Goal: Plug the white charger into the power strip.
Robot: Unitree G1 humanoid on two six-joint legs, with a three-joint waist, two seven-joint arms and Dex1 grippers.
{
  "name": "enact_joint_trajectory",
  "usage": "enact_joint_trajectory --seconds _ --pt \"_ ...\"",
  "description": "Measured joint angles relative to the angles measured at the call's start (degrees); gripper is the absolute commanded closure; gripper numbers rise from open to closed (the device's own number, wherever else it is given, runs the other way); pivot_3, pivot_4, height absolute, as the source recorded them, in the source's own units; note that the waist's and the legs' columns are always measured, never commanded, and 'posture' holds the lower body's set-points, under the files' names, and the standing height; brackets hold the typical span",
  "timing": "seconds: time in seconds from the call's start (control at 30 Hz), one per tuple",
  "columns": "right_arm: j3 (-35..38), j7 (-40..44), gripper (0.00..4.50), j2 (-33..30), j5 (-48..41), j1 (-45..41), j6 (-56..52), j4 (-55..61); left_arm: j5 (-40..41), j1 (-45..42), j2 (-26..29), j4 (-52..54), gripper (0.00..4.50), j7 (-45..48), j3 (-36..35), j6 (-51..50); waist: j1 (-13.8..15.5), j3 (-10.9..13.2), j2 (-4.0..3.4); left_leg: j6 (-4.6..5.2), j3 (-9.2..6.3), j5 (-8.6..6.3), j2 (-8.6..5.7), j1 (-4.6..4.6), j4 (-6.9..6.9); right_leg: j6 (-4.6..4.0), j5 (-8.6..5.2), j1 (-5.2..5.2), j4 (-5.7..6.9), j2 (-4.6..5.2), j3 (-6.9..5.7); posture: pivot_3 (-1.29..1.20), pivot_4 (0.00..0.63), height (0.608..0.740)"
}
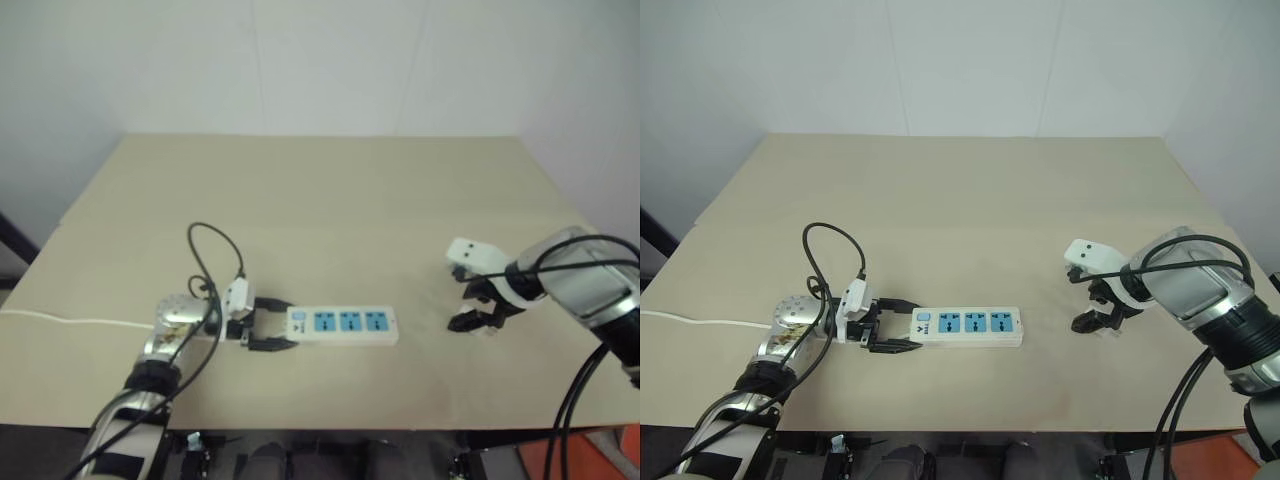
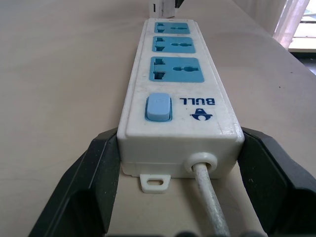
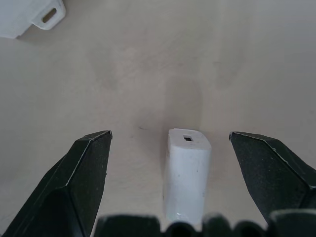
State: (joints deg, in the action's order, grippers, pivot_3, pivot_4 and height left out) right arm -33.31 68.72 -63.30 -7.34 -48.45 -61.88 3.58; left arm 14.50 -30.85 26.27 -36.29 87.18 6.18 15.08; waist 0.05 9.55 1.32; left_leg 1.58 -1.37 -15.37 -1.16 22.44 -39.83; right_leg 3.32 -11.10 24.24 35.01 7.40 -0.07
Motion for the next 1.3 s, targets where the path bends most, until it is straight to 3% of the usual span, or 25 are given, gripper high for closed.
enact_joint_trajectory --seconds 0.2,0.23,0.3,0.57,0.93,1.07,1.3 --pt "-0.10 1.02 0.00 1.98 1.43 -0.05 -0.08 -2.99 0.00 0.03 -0.02 0.04 1.28 -0.11 0.03 -0.02 -0.01 0.00 0.00 0.00 0.01 0.00 0.00 -0.01 -0.01 0.00 0.00 -0.01 0.01 0.00 0.00 0.00 0.150 0.740" --pt "-0.11 1.08 0.18 2.36 1.61 -0.05 -0.14 -3.42 0.00 0.03 -0.03 0.05 1.28 -0.11 0.04 -0.02 -0.01 0.00 0.00 0.00 0.01 0.00 0.00 0.00 0.00 0.00 0.00 0.00 0.01 0.00 0.00 0.00 0.150 0.740" --pt "-0.12 1.21 0.60 2.90 1.82 -0.20 -0.36 -4.44 0.00 0.03 -0.04 0.08 1.28 -0.14 0.07 -0.03 0.01 0.00 -0.01 0.00 0.01 0.00 -0.01 0.00 0.00 0.00 0.00 -0.01 0.01 0.00 0.00 0.00 0.150 0.740" --pt "-1.20 1.17 3.33 4.73 3.73 -0.71 -1.94 -7.53 0.00 0.10 -0.03 0.24 1.28 -0.24 0.12 -0.11 0.03 -0.01 -0.02 0.00 0.01 0.00 -0.01 0.00 0.00 0.00 0.00 0.00 0.01 0.00 0.00 0.00 0.150 0.740" --pt "0.23 1.41 3.35 3.85 3.58 -0.78 -2.73 -1.76 -0.01 0.02 0.01 0.36 1.28 -0.27 0.26 -0.37 0.07 -0.01 -0.03 0.00 -0.01 0.00 -0.01 0.01 0.00 0.00 0.00 0.02 0.02 0.00 0.00 0.00 0.150 0.740" --pt "12.04 -0.38 3.35 6.69 -2.00 -2.39 -5.50 3.68 -0.31 -0.26 0.00 0.27 1.28 -0.24 0.45 -0.38 0.08 -0.02 -0.04 0.00 -0.05 0.00 0.00 -0.01 0.00 0.00 0.00 0.00 0.03 0.00 0.00 0.00 0.150 0.740" --pt "36.03 -9.10 3.35 24.31 -13.79 3.51 -4.94 8.20 -0.49 -0.60 -0.18 0.23 1.28 -0.28 0.76 -0.37 0.48 -0.07 0.01 0.00 -0.08 0.00 0.00 -0.01 0.04 0.00 0.01 -0.07 0.13 -0.01 -0.11 0.00 0.150 0.740"
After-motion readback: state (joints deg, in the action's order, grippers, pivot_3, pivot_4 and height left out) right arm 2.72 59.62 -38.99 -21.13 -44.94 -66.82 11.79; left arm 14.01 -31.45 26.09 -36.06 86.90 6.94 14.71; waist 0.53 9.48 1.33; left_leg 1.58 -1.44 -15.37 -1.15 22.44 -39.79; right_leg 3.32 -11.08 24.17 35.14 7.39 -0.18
